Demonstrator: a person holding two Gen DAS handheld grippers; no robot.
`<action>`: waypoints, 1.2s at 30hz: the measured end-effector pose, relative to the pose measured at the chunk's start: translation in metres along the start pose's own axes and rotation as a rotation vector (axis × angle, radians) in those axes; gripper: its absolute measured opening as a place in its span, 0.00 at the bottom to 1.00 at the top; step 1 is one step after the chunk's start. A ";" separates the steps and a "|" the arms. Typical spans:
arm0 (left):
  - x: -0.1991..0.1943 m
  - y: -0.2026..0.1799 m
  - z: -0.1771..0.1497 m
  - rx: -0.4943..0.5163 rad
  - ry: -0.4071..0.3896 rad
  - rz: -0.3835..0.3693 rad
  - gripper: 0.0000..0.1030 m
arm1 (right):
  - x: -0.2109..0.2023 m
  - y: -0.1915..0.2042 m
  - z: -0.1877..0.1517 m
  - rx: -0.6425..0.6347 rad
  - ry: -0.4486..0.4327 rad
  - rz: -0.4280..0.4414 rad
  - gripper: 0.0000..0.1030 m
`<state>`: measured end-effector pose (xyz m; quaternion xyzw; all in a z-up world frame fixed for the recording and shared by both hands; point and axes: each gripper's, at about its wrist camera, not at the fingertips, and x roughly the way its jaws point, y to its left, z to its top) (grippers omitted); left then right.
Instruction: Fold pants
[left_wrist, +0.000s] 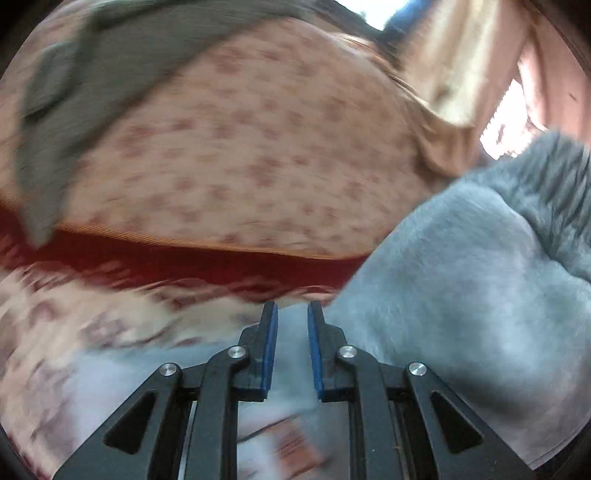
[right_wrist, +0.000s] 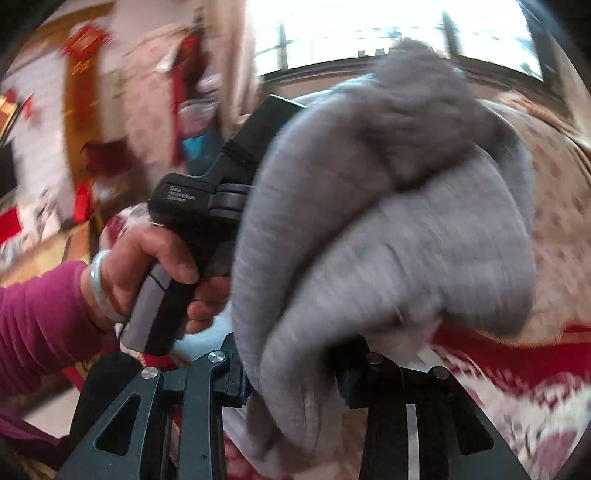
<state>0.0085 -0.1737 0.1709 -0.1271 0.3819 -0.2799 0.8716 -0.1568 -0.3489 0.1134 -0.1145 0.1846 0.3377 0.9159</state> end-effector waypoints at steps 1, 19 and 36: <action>-0.015 0.025 -0.011 -0.037 -0.016 0.048 0.14 | 0.018 0.012 0.003 -0.021 0.017 0.029 0.37; -0.132 0.092 -0.081 -0.146 -0.218 0.311 0.48 | 0.075 0.015 -0.038 0.306 0.102 0.490 0.77; -0.075 0.024 -0.080 -0.010 -0.076 0.274 0.60 | 0.083 0.045 -0.063 0.344 0.113 0.595 0.87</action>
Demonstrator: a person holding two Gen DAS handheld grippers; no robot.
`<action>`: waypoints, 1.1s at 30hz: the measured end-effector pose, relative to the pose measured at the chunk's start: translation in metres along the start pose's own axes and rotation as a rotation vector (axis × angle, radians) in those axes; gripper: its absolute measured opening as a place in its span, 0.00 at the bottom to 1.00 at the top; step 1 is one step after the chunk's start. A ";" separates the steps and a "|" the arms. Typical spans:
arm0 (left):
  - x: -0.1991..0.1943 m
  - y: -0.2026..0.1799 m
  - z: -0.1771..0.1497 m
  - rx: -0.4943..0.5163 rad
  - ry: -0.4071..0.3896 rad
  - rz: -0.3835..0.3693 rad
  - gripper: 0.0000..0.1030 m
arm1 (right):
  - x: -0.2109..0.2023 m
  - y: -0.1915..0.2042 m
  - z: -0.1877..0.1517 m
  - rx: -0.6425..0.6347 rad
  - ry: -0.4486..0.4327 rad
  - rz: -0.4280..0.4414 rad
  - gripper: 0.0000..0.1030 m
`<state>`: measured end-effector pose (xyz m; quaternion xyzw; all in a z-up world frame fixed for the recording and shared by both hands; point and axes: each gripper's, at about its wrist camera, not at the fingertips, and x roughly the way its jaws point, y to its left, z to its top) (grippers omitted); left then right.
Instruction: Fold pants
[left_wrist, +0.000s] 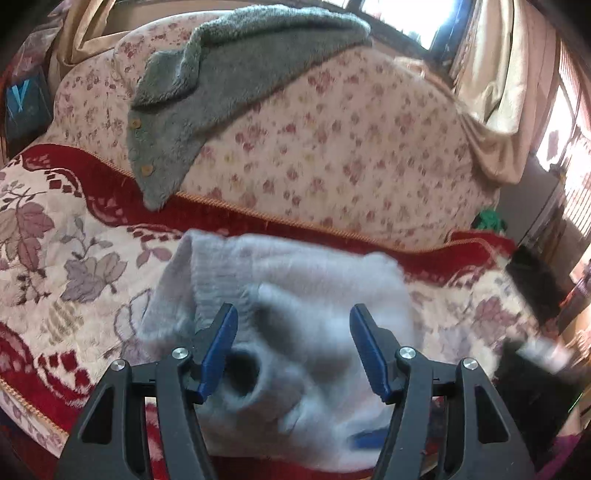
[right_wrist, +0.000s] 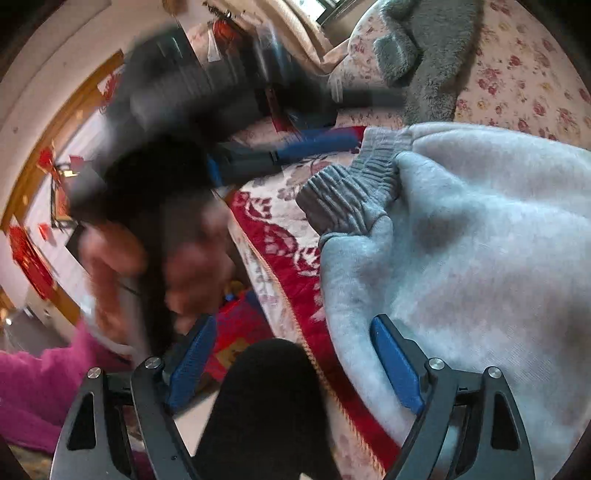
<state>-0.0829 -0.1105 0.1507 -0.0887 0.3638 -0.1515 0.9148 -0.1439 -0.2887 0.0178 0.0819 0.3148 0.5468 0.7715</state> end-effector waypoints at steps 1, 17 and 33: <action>0.000 0.001 -0.005 0.011 -0.001 0.014 0.60 | -0.014 -0.003 0.002 0.010 -0.004 -0.002 0.87; 0.015 0.015 -0.035 0.012 -0.041 0.143 0.66 | -0.060 -0.041 0.042 0.078 -0.077 -0.554 0.91; -0.002 -0.008 -0.025 0.048 -0.099 0.260 0.76 | -0.050 -0.054 0.035 0.135 -0.046 -0.658 0.91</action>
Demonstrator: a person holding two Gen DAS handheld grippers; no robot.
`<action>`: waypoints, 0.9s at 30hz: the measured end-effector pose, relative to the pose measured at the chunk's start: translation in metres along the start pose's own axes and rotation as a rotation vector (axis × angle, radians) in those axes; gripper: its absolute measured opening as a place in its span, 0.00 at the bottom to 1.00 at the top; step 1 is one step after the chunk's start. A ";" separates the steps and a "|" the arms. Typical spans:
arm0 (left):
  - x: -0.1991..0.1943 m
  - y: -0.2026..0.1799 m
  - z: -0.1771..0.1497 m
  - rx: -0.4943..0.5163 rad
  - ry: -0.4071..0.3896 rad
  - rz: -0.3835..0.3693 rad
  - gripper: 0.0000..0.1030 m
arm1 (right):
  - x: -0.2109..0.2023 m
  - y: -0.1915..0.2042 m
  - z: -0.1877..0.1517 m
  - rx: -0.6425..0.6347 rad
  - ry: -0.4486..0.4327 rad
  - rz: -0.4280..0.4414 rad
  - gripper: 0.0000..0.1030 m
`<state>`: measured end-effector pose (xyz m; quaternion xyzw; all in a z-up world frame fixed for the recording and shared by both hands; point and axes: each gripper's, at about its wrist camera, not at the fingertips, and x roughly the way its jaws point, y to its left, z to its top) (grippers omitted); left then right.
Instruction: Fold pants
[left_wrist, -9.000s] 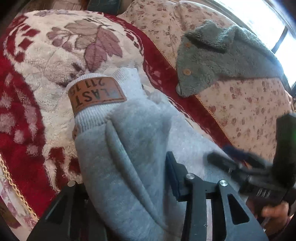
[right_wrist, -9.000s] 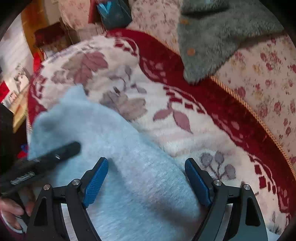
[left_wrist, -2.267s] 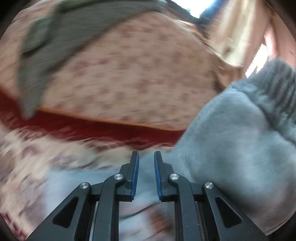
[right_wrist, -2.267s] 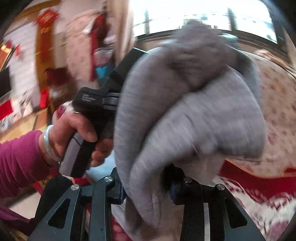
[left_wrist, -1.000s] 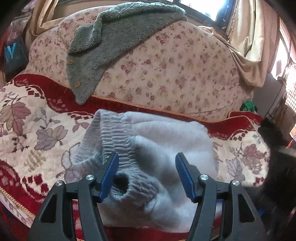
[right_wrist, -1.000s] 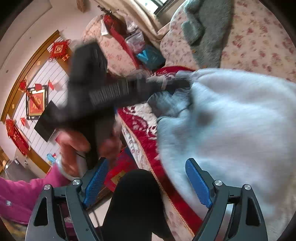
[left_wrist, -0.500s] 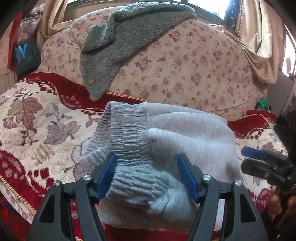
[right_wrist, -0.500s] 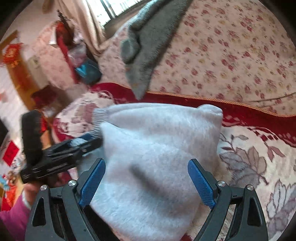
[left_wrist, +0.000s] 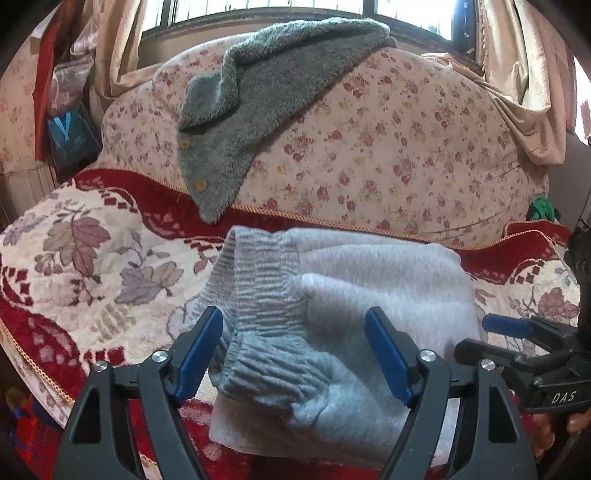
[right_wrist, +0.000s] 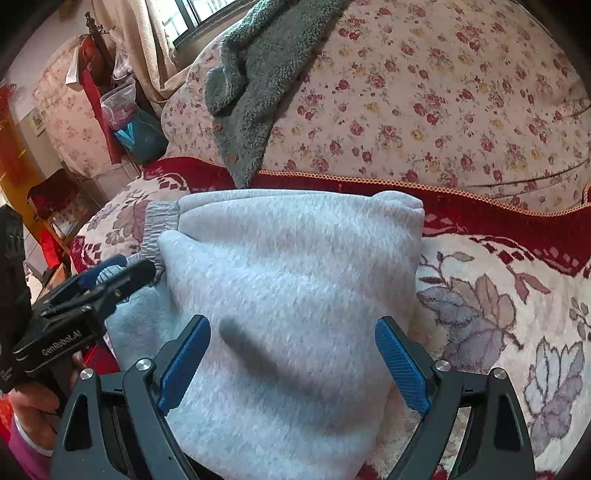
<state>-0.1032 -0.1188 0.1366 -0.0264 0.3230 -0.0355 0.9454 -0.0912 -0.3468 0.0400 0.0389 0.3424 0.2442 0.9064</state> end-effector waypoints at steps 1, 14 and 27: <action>-0.002 0.000 0.002 -0.001 -0.005 0.000 0.77 | -0.001 0.000 0.000 -0.001 0.001 0.003 0.91; 0.012 0.024 -0.001 -0.112 0.067 -0.110 0.92 | -0.013 -0.040 -0.002 0.089 0.000 0.002 1.00; 0.036 0.055 -0.029 -0.121 0.136 -0.092 1.00 | 0.014 -0.064 -0.013 0.182 0.081 0.077 1.00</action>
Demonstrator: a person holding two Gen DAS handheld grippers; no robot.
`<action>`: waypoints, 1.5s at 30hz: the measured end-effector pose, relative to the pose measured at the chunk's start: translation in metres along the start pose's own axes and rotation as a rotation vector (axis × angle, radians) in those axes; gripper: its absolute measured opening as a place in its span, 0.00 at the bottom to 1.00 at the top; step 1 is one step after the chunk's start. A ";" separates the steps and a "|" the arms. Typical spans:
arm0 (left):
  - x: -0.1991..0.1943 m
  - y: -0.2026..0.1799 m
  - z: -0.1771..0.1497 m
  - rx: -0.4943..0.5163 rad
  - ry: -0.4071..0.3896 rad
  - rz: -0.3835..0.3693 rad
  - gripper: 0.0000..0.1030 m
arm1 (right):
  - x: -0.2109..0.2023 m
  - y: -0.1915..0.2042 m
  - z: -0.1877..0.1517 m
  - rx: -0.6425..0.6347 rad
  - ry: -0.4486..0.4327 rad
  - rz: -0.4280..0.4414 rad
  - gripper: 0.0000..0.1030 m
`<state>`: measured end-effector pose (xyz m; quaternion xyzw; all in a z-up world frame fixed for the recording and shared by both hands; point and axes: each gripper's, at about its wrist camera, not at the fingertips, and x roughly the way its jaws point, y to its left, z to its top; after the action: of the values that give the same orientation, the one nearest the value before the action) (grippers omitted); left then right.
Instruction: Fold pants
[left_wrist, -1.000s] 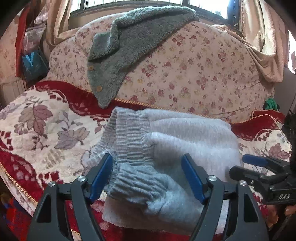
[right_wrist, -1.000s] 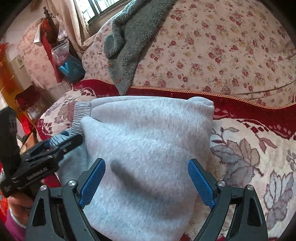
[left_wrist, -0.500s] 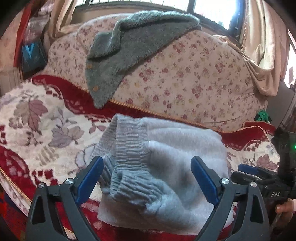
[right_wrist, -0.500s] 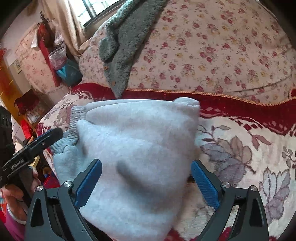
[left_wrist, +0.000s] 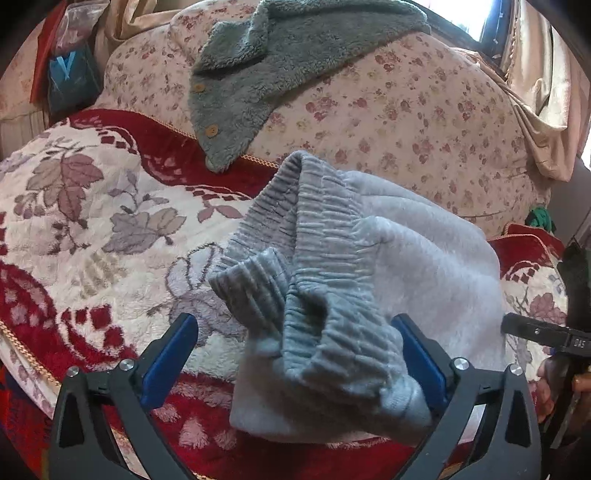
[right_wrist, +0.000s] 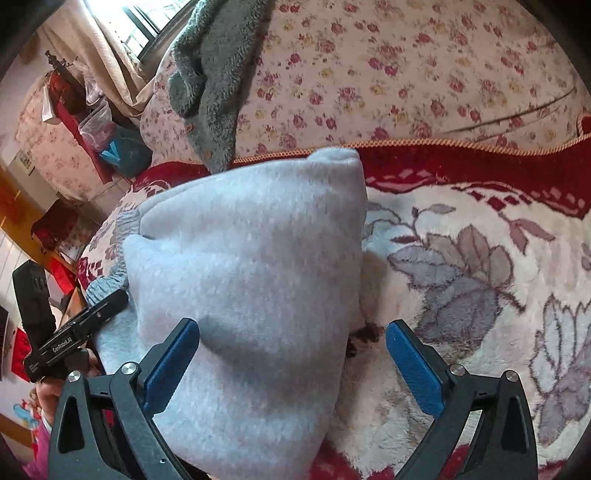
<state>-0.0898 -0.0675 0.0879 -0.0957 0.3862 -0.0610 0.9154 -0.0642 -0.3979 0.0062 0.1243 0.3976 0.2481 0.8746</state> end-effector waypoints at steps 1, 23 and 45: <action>0.002 0.001 0.000 -0.004 0.002 -0.009 1.00 | 0.003 -0.003 -0.001 0.013 0.006 0.015 1.00; 0.070 0.046 -0.027 -0.301 0.047 -0.409 1.00 | 0.071 -0.025 -0.005 0.166 0.103 0.358 1.00; 0.017 -0.051 0.023 -0.170 -0.032 -0.436 0.80 | -0.027 -0.036 0.016 0.145 -0.054 0.316 0.86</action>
<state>-0.0632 -0.1171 0.1035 -0.2543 0.3455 -0.2229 0.8754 -0.0546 -0.4434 0.0190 0.2544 0.3663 0.3498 0.8239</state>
